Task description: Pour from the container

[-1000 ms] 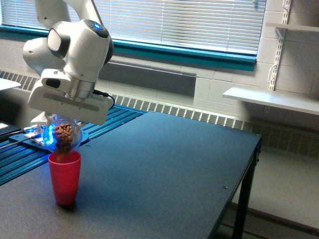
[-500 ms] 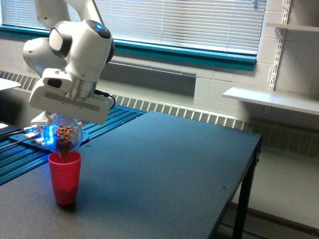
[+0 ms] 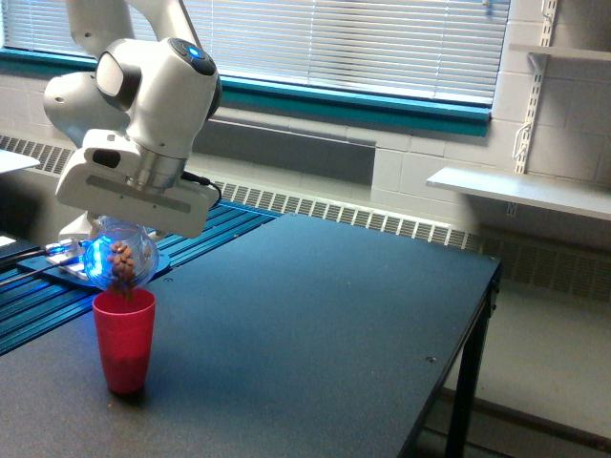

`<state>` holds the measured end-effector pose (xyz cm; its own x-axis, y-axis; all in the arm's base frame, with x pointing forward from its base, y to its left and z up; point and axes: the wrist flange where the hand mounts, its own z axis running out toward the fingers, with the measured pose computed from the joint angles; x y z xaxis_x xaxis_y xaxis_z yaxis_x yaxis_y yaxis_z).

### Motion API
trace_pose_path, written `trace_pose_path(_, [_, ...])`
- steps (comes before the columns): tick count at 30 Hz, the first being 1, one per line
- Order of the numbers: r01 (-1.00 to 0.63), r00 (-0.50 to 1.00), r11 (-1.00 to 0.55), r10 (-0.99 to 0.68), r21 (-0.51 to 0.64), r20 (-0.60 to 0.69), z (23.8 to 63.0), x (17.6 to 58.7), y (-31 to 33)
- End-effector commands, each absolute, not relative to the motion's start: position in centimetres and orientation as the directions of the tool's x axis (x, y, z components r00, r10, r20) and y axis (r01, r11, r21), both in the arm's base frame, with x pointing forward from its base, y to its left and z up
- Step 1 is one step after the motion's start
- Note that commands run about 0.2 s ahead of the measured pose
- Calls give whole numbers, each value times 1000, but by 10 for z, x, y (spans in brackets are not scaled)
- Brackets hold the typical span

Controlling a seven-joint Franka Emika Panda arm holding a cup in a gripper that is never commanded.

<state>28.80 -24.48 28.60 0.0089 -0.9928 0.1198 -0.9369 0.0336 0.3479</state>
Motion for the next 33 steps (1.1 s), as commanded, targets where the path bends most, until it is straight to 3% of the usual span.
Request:
trace_pose_path(1, [-929,36,8,-993,370,113,286,287,-242])
trace_pose_path(33, [-927,65,-12,-989,374,130,294,293,-240])
